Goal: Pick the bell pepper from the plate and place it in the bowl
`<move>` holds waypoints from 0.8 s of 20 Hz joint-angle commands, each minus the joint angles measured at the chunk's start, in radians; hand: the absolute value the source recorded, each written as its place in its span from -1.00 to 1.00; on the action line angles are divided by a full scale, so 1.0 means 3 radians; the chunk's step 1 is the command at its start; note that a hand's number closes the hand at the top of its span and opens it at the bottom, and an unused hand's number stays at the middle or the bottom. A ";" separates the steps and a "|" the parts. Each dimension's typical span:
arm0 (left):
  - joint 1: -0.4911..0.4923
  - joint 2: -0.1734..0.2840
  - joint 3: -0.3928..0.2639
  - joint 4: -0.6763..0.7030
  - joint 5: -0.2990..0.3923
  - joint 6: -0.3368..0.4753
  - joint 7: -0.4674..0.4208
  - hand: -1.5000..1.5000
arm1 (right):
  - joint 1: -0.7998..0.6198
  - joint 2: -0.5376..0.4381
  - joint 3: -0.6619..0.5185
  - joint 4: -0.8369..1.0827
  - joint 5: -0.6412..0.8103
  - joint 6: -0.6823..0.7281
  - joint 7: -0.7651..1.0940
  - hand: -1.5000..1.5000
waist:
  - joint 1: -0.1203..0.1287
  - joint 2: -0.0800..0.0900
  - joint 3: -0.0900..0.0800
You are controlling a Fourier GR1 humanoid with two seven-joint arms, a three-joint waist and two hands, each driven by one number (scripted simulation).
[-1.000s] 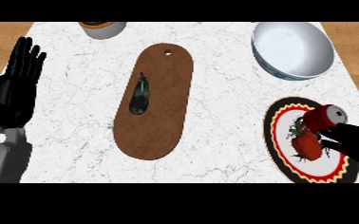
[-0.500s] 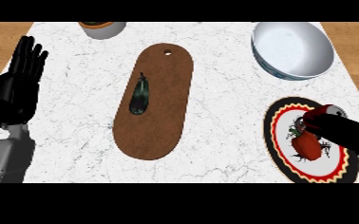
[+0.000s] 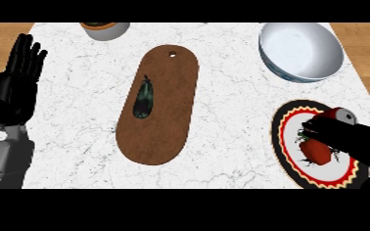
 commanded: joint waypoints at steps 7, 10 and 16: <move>0.0040 -0.0086 0.0053 -0.0241 -0.0060 -0.0013 0.0202 0.00 | -0.0083 0.0134 -0.0043 0.0019 0.0274 0.0204 -0.0057 -1.00 | -0.0006 -0.0004 0.0000; 0.0012 -0.0067 0.0070 -0.0138 -0.0095 -0.0063 0.0156 0.00 | -0.0331 0.0417 0.0082 0.0850 0.0532 -0.0316 -0.0161 -1.00 | 0.0011 0.0003 0.0002; 0.0069 -0.0095 0.0123 -0.0259 -0.0091 -0.0109 0.0271 0.00 | -0.0454 0.0498 -0.0044 0.0983 0.0673 -0.0204 -0.0076 -1.00 | 0.0009 0.0000 0.0001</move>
